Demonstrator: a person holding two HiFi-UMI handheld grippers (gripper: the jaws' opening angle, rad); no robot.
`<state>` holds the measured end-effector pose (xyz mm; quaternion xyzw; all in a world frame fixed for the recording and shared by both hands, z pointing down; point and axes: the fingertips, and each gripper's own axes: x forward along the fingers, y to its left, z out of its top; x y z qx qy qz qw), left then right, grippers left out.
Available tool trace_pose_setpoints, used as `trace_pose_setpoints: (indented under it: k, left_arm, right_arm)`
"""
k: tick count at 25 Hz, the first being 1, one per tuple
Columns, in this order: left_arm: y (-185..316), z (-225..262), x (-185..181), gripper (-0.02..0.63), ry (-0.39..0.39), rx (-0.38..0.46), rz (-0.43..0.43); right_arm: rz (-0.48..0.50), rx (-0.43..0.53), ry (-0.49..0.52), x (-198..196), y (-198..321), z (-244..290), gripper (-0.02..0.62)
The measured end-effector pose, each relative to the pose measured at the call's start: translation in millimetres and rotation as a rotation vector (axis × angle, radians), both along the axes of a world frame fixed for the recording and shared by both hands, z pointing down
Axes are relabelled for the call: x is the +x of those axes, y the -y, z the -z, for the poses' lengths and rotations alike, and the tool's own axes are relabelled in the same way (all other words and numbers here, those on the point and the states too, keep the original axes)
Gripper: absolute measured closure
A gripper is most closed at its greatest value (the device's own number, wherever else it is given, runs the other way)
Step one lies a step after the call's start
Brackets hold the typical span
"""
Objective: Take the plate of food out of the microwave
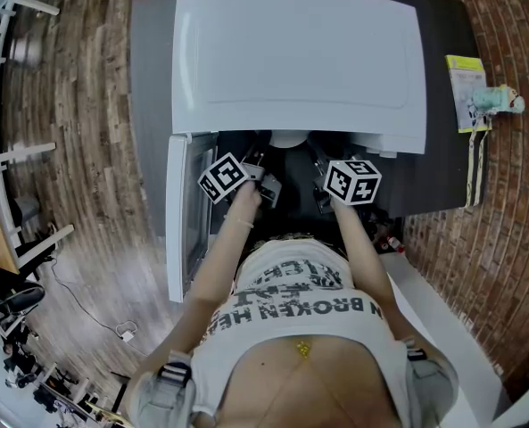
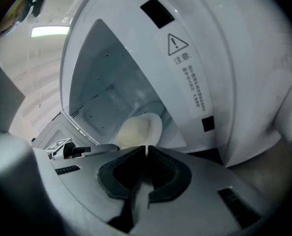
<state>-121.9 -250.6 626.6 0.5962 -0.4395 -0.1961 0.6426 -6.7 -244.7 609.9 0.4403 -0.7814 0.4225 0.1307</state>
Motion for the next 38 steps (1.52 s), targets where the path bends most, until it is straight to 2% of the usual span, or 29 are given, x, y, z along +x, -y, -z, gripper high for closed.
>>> trace_pose_setpoints:
  k: [5, 7, 9, 14, 24, 26, 38]
  left_arm:
    - [-3, 2, -2, 0.588, -0.014, -0.007, 0.006]
    - [-4, 3, -2, 0.588, -0.018, -0.010, 0.010]
    - [-6, 4, -3, 0.588, -0.022, -0.013, 0.013]
    - [-11, 2, -4, 0.589, -0.032, -0.022, 0.012]
    - [-16, 2, -4, 0.589, -0.037, -0.035, 0.009]
    - [-17, 2, -3, 0.589, -0.036, -0.034, 0.008]
    - [-17, 2, -3, 0.589, -0.020, -0.026, 0.003]
  right_arm:
    - [-0.058, -0.048, 0.145, -3, -1, 4, 0.579]
    - [-0.082, -0.064, 0.191, -4, -1, 6, 0.527]
    - [-0.092, -0.072, 0.207, -4, -2, 7, 0.489]
    - [-0.111, -0.105, 0.213, -1, -1, -3, 0.459]
    - [-0.115, -0.160, 0.319, -12, 7, -16, 0.472]
    - [-0.115, -0.158, 0.321, -12, 8, -16, 0.517]
    - [-0.112, -0.156, 0.314, -11, 7, -16, 0.525]
